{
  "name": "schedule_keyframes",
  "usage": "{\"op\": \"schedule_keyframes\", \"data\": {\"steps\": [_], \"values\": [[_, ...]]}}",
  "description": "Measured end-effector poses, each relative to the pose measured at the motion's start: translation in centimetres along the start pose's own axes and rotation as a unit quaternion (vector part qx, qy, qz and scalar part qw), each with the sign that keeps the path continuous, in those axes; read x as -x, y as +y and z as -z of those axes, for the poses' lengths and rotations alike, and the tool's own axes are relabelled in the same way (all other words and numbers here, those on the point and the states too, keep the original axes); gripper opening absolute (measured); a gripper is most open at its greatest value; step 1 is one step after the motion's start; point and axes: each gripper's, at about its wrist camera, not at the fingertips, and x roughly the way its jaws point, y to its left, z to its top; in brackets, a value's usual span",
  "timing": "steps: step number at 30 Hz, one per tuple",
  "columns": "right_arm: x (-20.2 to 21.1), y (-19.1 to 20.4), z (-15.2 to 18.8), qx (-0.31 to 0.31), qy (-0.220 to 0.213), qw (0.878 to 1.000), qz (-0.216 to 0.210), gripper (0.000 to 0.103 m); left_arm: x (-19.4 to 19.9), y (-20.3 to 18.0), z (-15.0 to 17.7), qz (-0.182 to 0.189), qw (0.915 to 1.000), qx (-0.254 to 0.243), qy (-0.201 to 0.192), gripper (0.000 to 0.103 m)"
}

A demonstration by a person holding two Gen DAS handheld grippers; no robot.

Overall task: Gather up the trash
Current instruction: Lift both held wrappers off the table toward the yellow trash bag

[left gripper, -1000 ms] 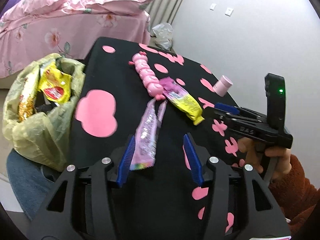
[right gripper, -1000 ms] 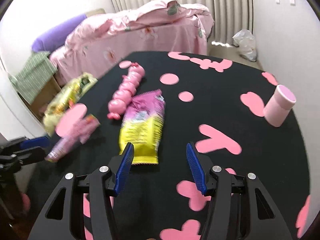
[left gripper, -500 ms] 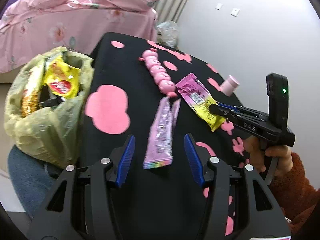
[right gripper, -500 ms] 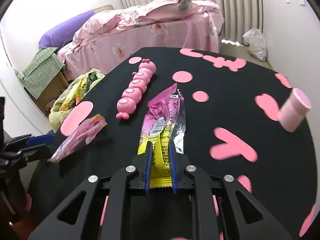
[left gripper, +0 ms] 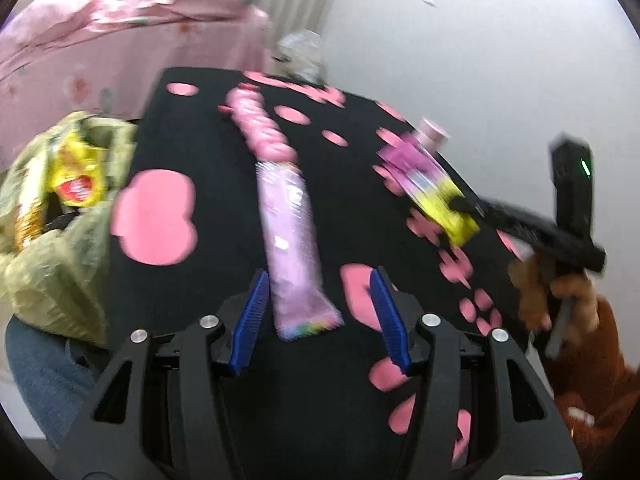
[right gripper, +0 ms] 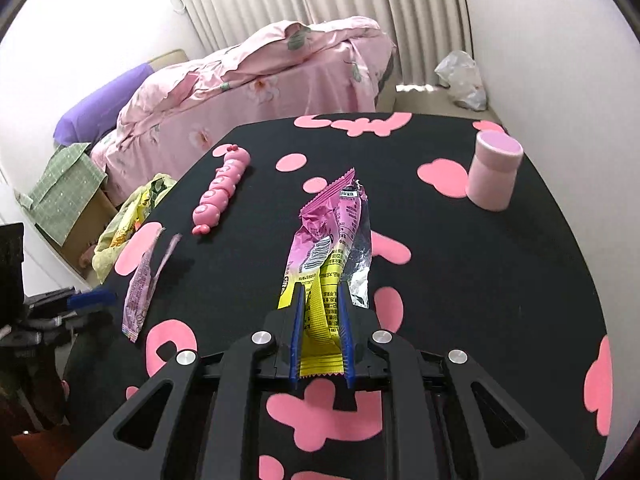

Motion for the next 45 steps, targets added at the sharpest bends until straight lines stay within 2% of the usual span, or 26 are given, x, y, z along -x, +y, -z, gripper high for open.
{"op": "schedule_keyframes", "data": {"steps": [1, 2, 5, 7, 9, 12, 13, 14, 16, 21, 31, 38, 45], "values": [[-0.1, -0.1, 0.2, -0.001, 0.001, 1.000, 0.000, 0.016, -0.1, 0.4, 0.0, -0.007, 0.9999, 0.012, -0.002, 0.064], [-0.1, -0.1, 0.4, -0.001, 0.002, 1.000, 0.001, 0.016, -0.3, 0.7, 0.0, -0.010, 0.9997, 0.023, 0.001, 0.067], [-0.4, 0.1, 0.8, 0.001, 0.004, 1.000, 0.002, 0.016, -1.6, 0.6, 0.3, -0.034, 0.9987, 0.024, 0.030, 0.068], [-0.5, 0.4, 1.0, 0.006, 0.003, 1.000, 0.005, 0.016, -1.8, -0.2, 0.5, -0.061, 0.9976, 0.005, 0.033, 0.067], [-0.4, 0.7, 1.1, 0.016, 0.000, 1.000, 0.011, 0.016, -1.9, -0.6, 0.5, -0.072, 0.9967, -0.001, 0.037, 0.065], [-0.1, 1.0, 1.2, 0.023, -0.006, 1.000, 0.010, 0.016, -1.9, -0.5, 0.5, -0.078, 0.9963, 0.005, 0.037, 0.049], [0.1, 1.1, 1.2, 0.026, -0.009, 1.000, 0.010, 0.016, -1.8, -0.2, 0.5, -0.070, 0.9968, 0.013, 0.037, 0.028], [0.3, 1.3, 1.2, 0.029, -0.012, 0.999, 0.012, 0.016, -1.8, 0.0, 0.5, -0.061, 0.9972, 0.020, 0.039, 0.024], [0.8, 1.5, 1.1, 0.033, -0.019, 0.999, 0.014, 0.016, -1.1, 0.1, 0.4, -0.056, 0.9980, 0.023, 0.020, 0.024], [2.6, 2.4, -0.2, 0.036, -0.044, 0.998, 0.004, 0.016, 1.7, -0.5, -0.7, -0.075, 0.9966, -0.003, -0.034, 0.024], [4.7, 8.0, -3.7, 0.106, -0.075, 0.991, -0.016, 0.016, 5.2, 1.4, -2.6, -0.090, 0.9925, -0.002, -0.082, 0.024], [2.9, 13.9, -5.3, 0.162, -0.059, 0.985, -0.032, 0.016, 7.5, 5.6, -2.7, -0.100, 0.9878, 0.030, -0.115, 0.025], [-0.7, 21.1, -6.7, 0.224, -0.036, 0.972, -0.056, 0.016, 9.6, 12.2, -2.8, -0.136, 0.9754, 0.085, -0.151, 0.025]]}}
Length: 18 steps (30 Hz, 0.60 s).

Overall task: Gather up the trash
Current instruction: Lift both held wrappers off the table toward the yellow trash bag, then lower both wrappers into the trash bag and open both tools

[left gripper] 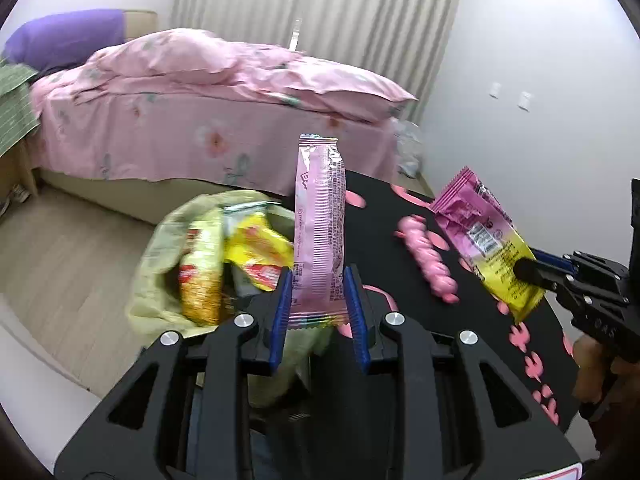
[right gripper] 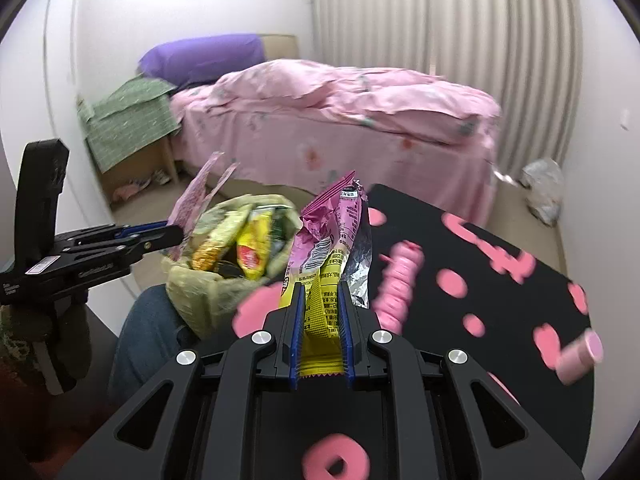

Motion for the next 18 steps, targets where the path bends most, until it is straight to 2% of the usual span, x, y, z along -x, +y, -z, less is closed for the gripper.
{"op": "schedule_keyframes", "data": {"steps": [5, 8, 9, 13, 18], "values": [[-4.0, 2.8, -2.5, 0.034, 0.018, 0.999, -0.026, 0.016, -0.6, 4.1, -0.2, -0.035, 0.9982, 0.046, -0.013, 0.025], [-6.4, 3.6, -3.9, 0.043, 0.020, 0.998, -0.041, 0.016, -1.2, 6.2, -0.3, -0.070, 0.9948, 0.072, -0.015, 0.026], [-7.2, 3.8, -4.3, 0.044, 0.022, 0.998, -0.046, 0.016, -1.5, 6.3, -0.3, -0.087, 0.9938, 0.067, -0.017, 0.026], [-11.1, 3.9, -5.7, 0.037, 0.032, 0.996, -0.069, 0.016, -3.1, 6.7, -0.2, -0.084, 0.9940, 0.070, -0.006, 0.026], [-16.2, 3.3, -6.2, 0.023, 0.068, 0.994, -0.085, 0.016, -6.9, 7.2, -0.4, -0.088, 0.9933, 0.067, 0.032, 0.026]]}}
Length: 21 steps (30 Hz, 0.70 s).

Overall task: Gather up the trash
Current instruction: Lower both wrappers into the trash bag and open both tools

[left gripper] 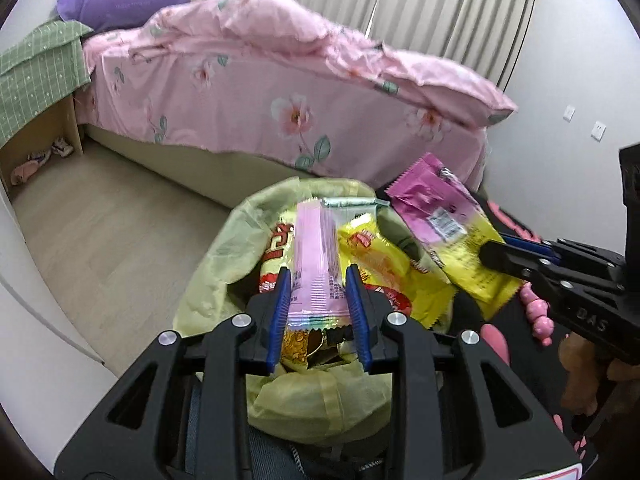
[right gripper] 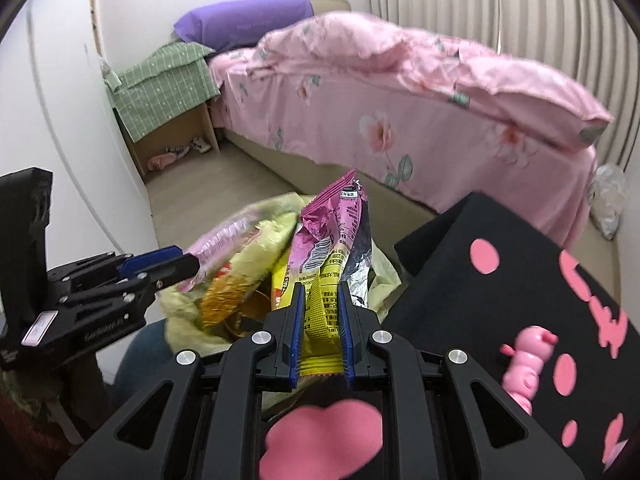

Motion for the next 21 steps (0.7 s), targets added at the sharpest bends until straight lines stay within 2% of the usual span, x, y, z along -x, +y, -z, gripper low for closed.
{"op": "schedule_keyframes", "data": {"steps": [5, 8, 16, 19, 21], "values": [[-4.7, -0.5, 0.2, -0.015, 0.066, 0.997, -0.028, 0.016, -3.3, -0.1, -0.1, -0.014, 0.9994, -0.003, 0.031, 0.026], [-6.4, -0.1, 0.4, -0.006, 0.090, 0.995, -0.037, 0.016, -4.1, 0.0, 0.0, -0.016, 0.9990, -0.001, 0.041, 0.026], [-9.4, 0.1, -0.2, 0.003, 0.122, 0.992, -0.044, 0.016, -5.5, 1.1, 0.5, -0.025, 0.9980, 0.015, 0.057, 0.022], [-9.7, -0.8, -0.4, -0.009, 0.119, 0.992, -0.029, 0.016, -6.1, 1.0, 0.8, -0.022, 0.9976, 0.011, 0.065, 0.020], [-9.7, -1.7, -0.2, -0.024, 0.120, 0.992, -0.035, 0.016, -6.6, 0.9, 0.9, -0.017, 0.9973, 0.009, 0.071, 0.018]]}}
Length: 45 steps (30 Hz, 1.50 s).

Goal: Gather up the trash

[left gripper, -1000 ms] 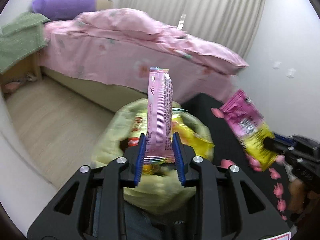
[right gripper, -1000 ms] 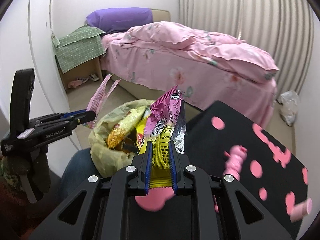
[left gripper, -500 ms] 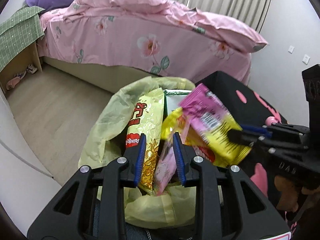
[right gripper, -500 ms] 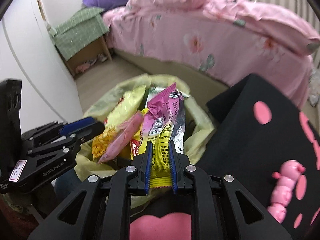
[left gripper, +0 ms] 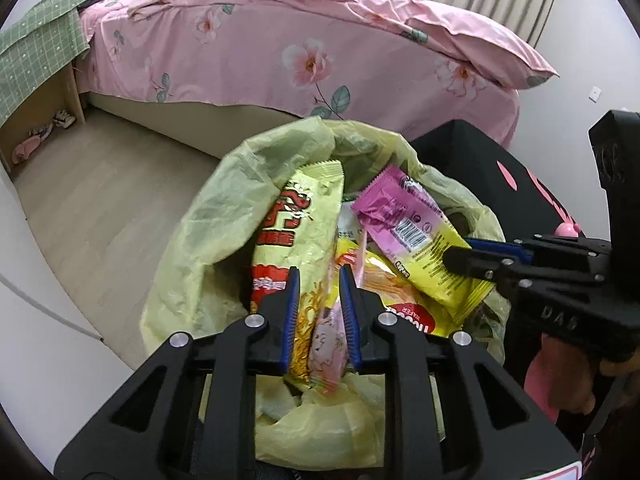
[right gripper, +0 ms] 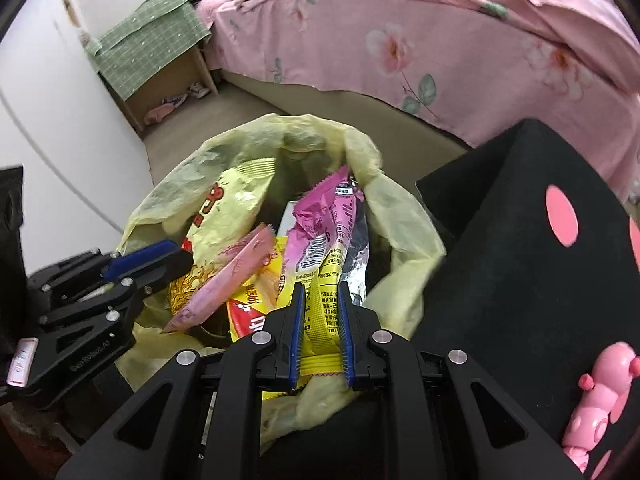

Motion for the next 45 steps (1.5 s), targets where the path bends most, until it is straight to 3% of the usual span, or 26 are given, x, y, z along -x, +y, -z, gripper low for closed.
{"op": "schedule_keyframes", "data": {"steps": [5, 13, 21, 23, 26, 33, 40, 45], "values": [[0.4, 0.5, 0.5, 0.004, 0.008, 0.999, -0.032, 0.016, -1.0, 0.0, -0.6, 0.008, 0.9999, 0.006, 0.003, 0.016], [0.9, 0.9, 0.9, 0.017, -0.016, 1.000, -0.005, 0.016, -0.6, -0.6, -1.3, 0.018, 0.9998, 0.004, -0.003, 0.016], [2.2, 1.3, 1.8, 0.014, -0.037, 0.999, -0.021, 0.016, 2.4, -0.9, -2.0, 0.015, 0.9993, 0.001, -0.034, 0.016], [2.5, 1.5, 2.0, 0.014, -0.040, 0.999, -0.021, 0.020, 3.3, -1.0, -2.1, 0.014, 0.9990, 0.000, -0.043, 0.021], [3.4, 1.7, 2.2, 0.013, -0.051, 0.998, -0.015, 0.035, 4.7, -1.1, -2.3, 0.016, 0.9982, 0.002, -0.058, 0.034], [7.8, 1.0, 3.9, 0.001, -0.089, 0.996, 0.018, 0.037, 9.2, -3.4, -1.8, 0.037, 0.9951, -0.026, -0.088, 0.052], [16.2, 0.0, 10.0, -0.031, -0.150, 0.985, 0.074, 0.037, 13.6, -8.3, 2.1, 0.065, 0.9899, -0.078, -0.099, 0.073], [20.4, 0.7, 16.2, -0.064, -0.178, 0.973, 0.131, 0.037, 16.3, -11.0, 6.0, 0.033, 0.9883, -0.099, -0.111, 0.075]]}}
